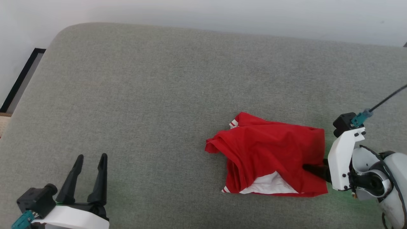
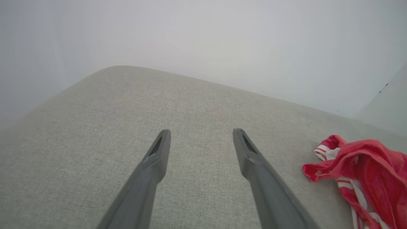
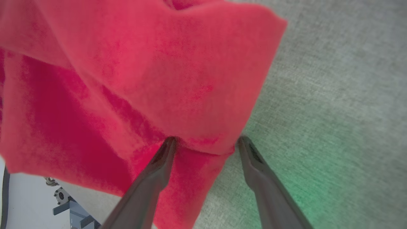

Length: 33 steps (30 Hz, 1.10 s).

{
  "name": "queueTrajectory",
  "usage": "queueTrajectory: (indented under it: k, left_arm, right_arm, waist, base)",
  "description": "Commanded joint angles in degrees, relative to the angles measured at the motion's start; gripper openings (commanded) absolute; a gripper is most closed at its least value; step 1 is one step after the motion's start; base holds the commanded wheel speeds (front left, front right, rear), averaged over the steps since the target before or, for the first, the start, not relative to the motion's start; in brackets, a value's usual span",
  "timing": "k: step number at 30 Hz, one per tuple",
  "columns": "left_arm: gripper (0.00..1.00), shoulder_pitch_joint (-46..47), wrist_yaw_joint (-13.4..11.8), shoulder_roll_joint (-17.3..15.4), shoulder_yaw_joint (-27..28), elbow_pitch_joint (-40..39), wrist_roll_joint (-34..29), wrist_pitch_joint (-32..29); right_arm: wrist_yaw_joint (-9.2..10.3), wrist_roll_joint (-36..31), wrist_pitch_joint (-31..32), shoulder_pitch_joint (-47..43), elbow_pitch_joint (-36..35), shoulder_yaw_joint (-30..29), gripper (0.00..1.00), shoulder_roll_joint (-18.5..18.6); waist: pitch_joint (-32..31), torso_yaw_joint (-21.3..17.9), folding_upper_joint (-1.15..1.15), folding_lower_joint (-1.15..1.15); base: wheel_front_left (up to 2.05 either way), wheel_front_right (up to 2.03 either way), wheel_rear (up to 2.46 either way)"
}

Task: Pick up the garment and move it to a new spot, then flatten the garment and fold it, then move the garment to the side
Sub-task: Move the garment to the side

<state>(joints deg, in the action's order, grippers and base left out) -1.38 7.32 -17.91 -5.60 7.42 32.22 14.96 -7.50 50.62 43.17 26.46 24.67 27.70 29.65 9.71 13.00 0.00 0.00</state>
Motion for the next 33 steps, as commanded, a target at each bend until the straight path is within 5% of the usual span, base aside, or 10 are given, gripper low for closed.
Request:
queueTrajectory:
  k: [1,5,6,7,8,33]
  left_arm:
    - [1.0,0.8,0.2,0.2,-0.1,0.2,0.3,0.3]
    - [1.0,1.4,0.2,0.4,-0.4,0.6,0.6,0.3]
    - [1.0,1.5,0.2,0.4,-0.4,0.7,0.7,0.3]
    - [1.0,1.6,0.2,0.5,-0.4,0.8,0.8,0.3]
    - [1.0,1.7,0.2,0.5,-0.3,0.9,0.8,0.3]
    - [1.0,9.4,0.2,-2.8,-2.2,0.0,0.1,0.3]
  right_arm:
    - [0.03,-0.5,1.7,-0.7,1.6,1.4,1.0,-1.0]
    - [0.03,-1.8,3.6,0.3,2.9,2.7,1.0,-2.5]
    - [0.03,-2.2,3.5,0.5,2.9,2.8,0.47,-2.5]
    - [0.03,-2.6,3.0,0.7,2.7,2.9,0.09,-2.4]
    - [0.03,-3.0,2.9,1.1,2.7,2.8,0.0,-2.1]
    - [0.08,-12.4,-1.0,6.8,-6.9,-10.4,0.0,5.7]
  waist:
    - [0.4,0.4,0.0,0.0]
    - [0.8,0.8,0.0,0.0]
    - [1.0,0.7,0.0,0.0]
    - [1.1,0.7,0.0,0.0]
    - [1.1,0.6,0.0,0.0]
    - [4.4,-9.8,0.0,0.0]
  base:
    - [0.0,0.0,0.0]
    - [0.0,0.0,0.0]
    - [0.0,0.0,0.0]
    - [0.0,0.0,0.0]
    - [0.0,0.0,0.0]
    - [0.0,0.0,0.0]
